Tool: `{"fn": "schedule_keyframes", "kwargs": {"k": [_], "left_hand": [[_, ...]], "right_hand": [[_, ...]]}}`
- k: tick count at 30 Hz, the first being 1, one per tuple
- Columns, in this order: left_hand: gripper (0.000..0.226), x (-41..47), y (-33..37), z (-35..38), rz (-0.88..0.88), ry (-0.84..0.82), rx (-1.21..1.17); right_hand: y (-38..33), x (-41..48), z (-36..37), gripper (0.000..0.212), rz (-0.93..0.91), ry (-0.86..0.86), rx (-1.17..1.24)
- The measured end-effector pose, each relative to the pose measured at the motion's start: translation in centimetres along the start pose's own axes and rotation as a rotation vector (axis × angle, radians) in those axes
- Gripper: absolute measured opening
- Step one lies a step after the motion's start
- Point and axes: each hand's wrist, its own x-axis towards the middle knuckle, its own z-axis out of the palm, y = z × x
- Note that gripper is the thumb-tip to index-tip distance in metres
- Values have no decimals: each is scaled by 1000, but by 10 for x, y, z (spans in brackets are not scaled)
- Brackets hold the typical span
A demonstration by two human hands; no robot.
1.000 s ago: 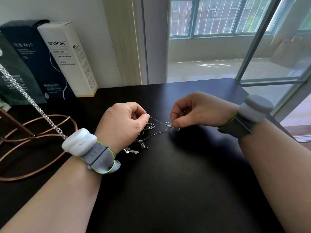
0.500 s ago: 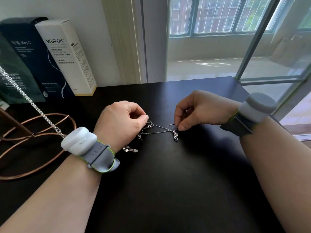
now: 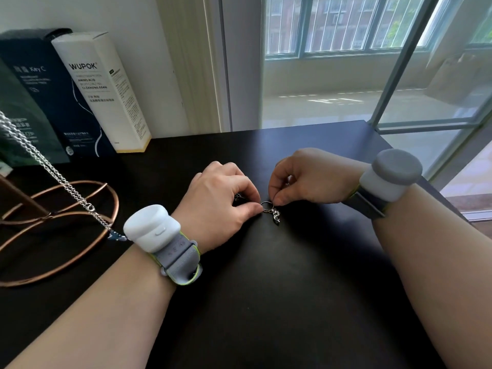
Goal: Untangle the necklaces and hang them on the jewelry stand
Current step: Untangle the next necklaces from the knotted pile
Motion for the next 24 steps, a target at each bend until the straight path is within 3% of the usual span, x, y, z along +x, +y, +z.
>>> {"fn": "schedule_keyframes", "kwargs": {"k": [9, 18, 24], "left_hand": [[9, 0, -2, 6, 71, -37, 113], [10, -2, 3, -1, 24, 59, -315], [9, -1, 4, -2, 15, 95, -476]], "right_hand": [[4, 2, 3, 5, -59, -9, -66], [9, 4, 2, 5, -48, 13, -65], [9, 3, 0, 6, -40, 83, -44]]}}
